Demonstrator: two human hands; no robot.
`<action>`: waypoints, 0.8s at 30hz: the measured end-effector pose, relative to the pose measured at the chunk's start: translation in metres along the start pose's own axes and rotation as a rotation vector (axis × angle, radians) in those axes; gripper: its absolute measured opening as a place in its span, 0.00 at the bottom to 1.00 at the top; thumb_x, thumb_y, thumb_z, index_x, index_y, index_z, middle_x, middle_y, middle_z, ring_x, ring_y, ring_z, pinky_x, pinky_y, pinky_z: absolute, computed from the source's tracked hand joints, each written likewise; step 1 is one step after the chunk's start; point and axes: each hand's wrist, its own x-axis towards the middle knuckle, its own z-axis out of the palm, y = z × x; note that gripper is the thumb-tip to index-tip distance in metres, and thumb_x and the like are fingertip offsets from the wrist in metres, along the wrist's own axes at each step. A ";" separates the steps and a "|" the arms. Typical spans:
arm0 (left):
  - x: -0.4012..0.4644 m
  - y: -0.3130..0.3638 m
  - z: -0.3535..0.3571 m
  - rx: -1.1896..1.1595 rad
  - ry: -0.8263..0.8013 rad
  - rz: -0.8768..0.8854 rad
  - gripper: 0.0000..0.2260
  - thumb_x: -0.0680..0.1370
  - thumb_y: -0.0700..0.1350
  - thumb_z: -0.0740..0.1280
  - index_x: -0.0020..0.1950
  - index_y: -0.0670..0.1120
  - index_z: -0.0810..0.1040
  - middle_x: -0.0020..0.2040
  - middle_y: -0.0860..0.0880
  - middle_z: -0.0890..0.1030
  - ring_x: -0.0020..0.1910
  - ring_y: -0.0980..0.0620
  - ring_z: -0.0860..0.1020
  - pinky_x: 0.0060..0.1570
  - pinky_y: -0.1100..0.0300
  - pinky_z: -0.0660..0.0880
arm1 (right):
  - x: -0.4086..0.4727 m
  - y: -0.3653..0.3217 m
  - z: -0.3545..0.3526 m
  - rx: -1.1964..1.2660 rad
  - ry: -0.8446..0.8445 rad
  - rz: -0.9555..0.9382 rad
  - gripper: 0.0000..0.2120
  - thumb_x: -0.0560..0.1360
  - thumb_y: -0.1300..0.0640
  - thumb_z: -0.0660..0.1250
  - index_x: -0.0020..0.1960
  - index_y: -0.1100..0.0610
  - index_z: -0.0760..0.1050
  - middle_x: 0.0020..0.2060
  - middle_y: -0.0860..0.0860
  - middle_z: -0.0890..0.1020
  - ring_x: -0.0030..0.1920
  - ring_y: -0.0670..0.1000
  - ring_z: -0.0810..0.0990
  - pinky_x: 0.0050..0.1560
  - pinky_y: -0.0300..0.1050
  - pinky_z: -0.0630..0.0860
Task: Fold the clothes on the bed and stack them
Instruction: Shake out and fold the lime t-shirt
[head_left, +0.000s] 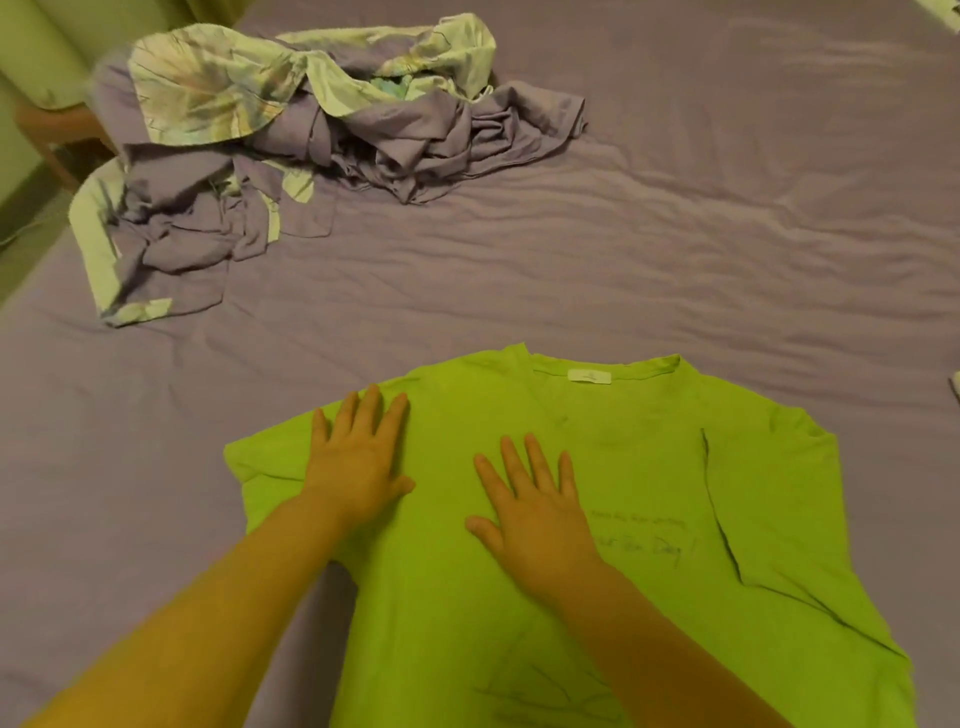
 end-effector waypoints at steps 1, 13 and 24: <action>0.003 -0.015 0.001 -0.015 -0.020 -0.014 0.46 0.74 0.63 0.65 0.78 0.50 0.38 0.79 0.43 0.44 0.77 0.42 0.46 0.72 0.40 0.48 | 0.007 -0.013 0.003 -0.009 -0.021 -0.024 0.31 0.71 0.34 0.50 0.64 0.49 0.76 0.64 0.56 0.77 0.65 0.63 0.73 0.60 0.66 0.58; 0.011 -0.100 -0.008 0.046 -0.071 -0.168 0.24 0.72 0.64 0.67 0.64 0.54 0.74 0.62 0.47 0.75 0.65 0.43 0.68 0.60 0.53 0.65 | 0.064 -0.092 -0.003 -0.059 0.008 -0.041 0.36 0.74 0.30 0.45 0.77 0.45 0.43 0.76 0.55 0.37 0.74 0.62 0.34 0.67 0.71 0.37; -0.016 -0.129 -0.009 -0.919 -0.259 -0.401 0.14 0.69 0.45 0.77 0.33 0.45 0.72 0.32 0.46 0.73 0.32 0.49 0.71 0.25 0.65 0.67 | 0.075 -0.097 -0.011 -0.096 -0.151 -0.071 0.41 0.72 0.26 0.48 0.76 0.43 0.36 0.75 0.52 0.34 0.74 0.60 0.32 0.66 0.75 0.40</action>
